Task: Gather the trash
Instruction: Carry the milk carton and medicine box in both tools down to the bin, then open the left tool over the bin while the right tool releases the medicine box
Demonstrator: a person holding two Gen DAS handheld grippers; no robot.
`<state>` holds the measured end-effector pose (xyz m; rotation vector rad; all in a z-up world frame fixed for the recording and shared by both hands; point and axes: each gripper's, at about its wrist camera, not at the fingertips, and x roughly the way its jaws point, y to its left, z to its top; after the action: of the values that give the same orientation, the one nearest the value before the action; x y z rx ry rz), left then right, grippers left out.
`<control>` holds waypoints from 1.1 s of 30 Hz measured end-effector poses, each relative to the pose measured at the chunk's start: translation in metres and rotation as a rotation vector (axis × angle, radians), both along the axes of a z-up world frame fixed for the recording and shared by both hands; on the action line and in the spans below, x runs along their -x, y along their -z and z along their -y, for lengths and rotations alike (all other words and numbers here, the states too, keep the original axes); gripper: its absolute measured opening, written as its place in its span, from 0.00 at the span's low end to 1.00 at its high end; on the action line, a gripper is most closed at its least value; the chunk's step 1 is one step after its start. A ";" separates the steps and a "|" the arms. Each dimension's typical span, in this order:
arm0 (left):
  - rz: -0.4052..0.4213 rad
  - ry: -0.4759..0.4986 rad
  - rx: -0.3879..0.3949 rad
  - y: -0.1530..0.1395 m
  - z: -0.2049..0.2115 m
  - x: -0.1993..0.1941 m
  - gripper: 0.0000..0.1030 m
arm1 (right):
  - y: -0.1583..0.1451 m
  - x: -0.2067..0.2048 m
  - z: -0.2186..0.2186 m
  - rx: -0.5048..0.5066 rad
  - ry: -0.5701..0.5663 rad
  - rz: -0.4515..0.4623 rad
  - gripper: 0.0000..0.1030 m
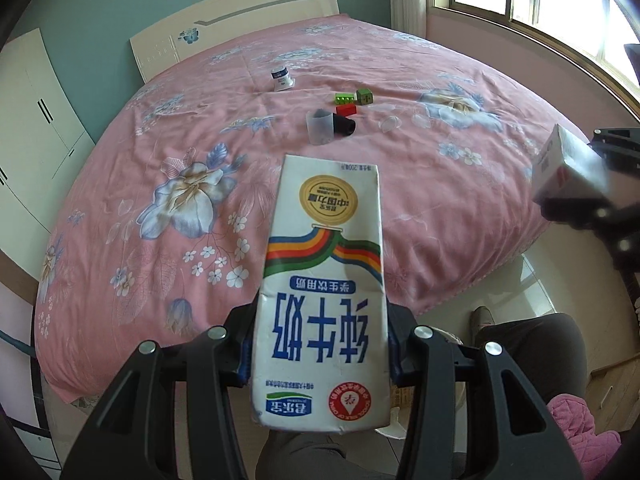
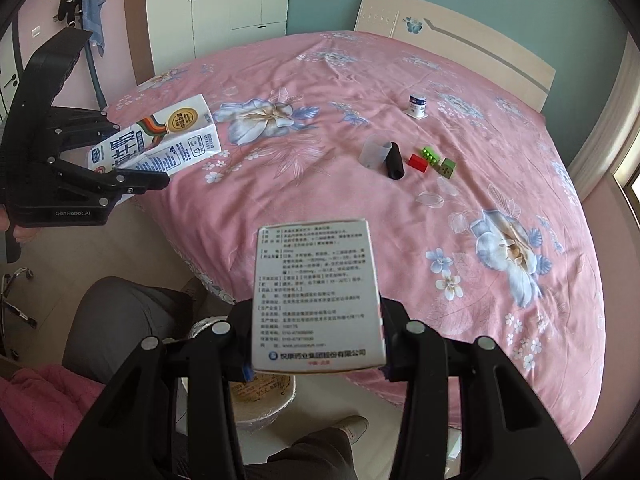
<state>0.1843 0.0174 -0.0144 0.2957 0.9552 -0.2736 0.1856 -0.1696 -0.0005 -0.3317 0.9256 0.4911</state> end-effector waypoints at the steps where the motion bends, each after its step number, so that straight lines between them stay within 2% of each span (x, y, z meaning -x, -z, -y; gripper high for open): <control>1: -0.027 0.008 -0.005 0.013 0.003 0.001 0.49 | 0.011 -0.001 -0.001 0.000 0.000 -0.022 0.43; 7: -0.181 0.044 -0.010 0.087 0.022 0.011 0.49 | 0.082 0.003 -0.014 0.004 -0.017 -0.168 0.43; 13: -0.311 0.069 -0.016 0.149 0.039 0.020 0.49 | 0.156 0.011 -0.027 0.027 -0.040 -0.316 0.43; 21: -0.489 0.032 -0.003 0.226 0.049 0.017 0.48 | 0.250 0.025 -0.041 0.047 -0.044 -0.520 0.43; 28: -0.651 -0.003 0.021 0.289 0.054 0.010 0.48 | 0.313 0.030 -0.049 0.033 -0.019 -0.673 0.43; 33: -0.758 -0.056 0.041 0.332 0.054 0.009 0.49 | 0.347 0.022 -0.057 0.020 0.026 -0.767 0.43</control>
<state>0.1757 -0.0364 -0.3467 0.1203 1.6995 -0.3620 0.1637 -0.1130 -0.3474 -0.1414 1.6758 0.5961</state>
